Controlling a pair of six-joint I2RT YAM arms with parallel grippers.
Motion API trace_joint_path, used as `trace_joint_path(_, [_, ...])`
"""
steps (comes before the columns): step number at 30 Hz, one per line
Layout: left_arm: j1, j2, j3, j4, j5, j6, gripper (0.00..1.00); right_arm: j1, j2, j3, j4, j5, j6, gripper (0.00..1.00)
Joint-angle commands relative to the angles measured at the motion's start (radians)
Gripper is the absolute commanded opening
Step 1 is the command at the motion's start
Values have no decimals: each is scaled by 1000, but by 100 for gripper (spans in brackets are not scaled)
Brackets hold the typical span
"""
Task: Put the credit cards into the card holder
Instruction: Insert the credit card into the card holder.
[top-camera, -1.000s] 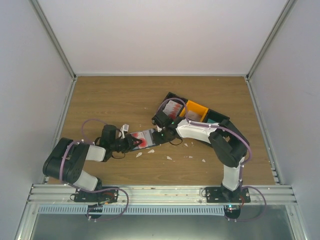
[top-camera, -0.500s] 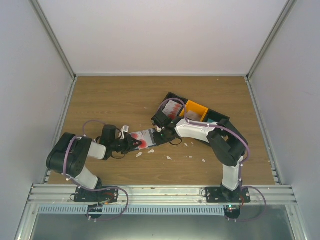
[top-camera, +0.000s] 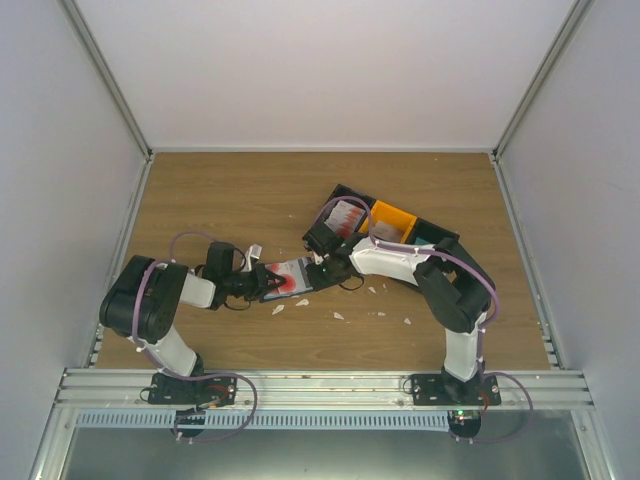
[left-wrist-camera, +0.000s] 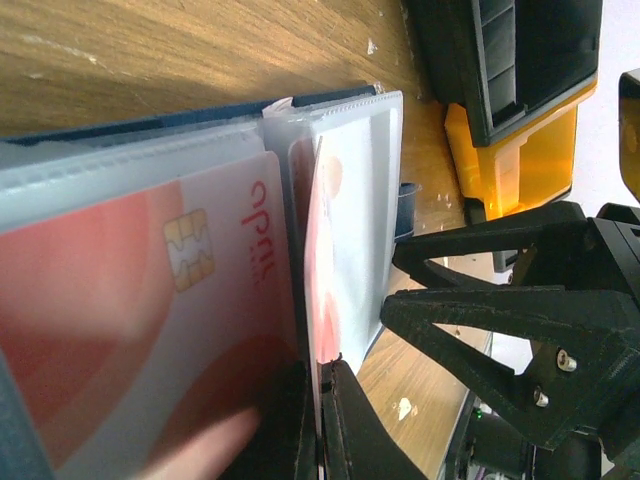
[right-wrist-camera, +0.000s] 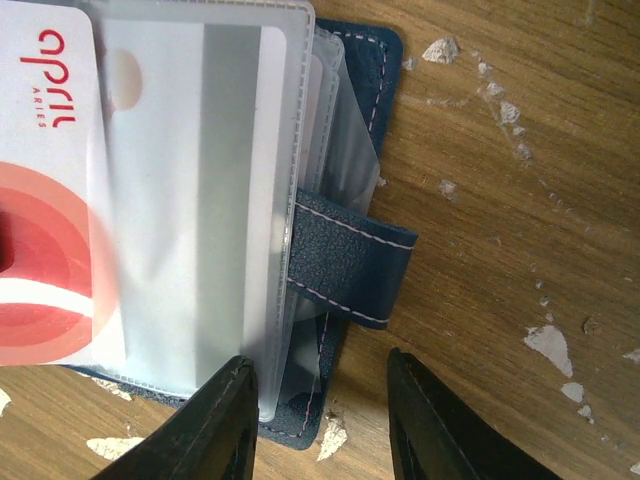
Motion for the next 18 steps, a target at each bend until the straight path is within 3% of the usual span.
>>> trace_joint_path(1, [9, 36, 17, -45, -6, 33, 0, 6, 49, -1, -41, 4, 2, 37])
trace_joint_path(18, [12, 106, -70, 29, -17, -165, 0, 6, 52, -3, -26, -2, 5, 37])
